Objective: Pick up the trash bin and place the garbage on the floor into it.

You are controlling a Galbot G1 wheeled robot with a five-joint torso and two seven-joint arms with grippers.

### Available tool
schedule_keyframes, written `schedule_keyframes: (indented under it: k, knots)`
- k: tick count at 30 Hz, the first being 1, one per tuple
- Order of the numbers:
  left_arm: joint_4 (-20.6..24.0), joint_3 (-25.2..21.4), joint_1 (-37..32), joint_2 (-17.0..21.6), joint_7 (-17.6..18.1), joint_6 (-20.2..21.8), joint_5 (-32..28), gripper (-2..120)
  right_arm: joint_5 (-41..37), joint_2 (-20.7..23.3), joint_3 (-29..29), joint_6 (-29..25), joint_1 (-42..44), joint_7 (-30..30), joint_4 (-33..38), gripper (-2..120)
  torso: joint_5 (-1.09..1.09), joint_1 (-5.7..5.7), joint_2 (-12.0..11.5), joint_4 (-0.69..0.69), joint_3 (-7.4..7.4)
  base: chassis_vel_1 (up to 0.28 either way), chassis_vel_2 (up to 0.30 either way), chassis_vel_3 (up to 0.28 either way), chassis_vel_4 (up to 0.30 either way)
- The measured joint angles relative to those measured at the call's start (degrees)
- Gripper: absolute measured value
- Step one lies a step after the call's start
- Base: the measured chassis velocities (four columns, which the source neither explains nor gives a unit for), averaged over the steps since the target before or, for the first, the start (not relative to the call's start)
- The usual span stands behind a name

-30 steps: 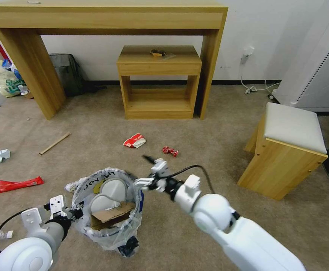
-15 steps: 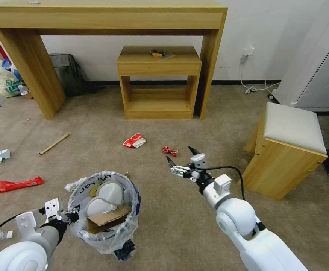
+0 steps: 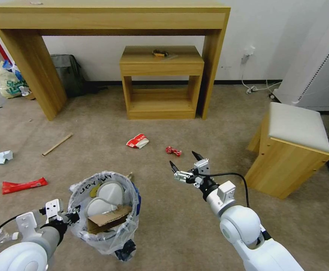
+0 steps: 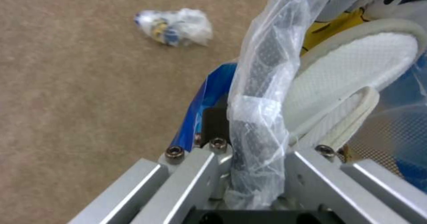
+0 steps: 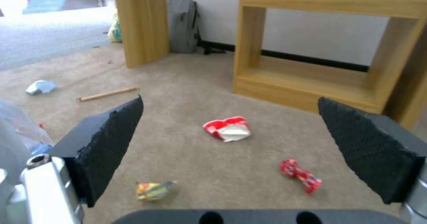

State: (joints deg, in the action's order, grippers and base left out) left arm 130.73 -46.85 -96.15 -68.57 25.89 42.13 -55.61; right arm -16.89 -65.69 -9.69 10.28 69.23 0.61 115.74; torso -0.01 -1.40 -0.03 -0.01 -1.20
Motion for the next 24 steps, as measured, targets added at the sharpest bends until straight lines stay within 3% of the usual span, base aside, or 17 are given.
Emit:
schedule_keyframes:
  k: [24]
  knots:
    - [-0.54,-0.78,0.09,-0.31,-1.36,0.00,0.28,0,-0.10,-0.10,1.65,0.89,-0.68,-0.44,-1.50,100,0.02,0.00,0.00,0.00,0.00,0.139,0.142,-0.135,-0.133]
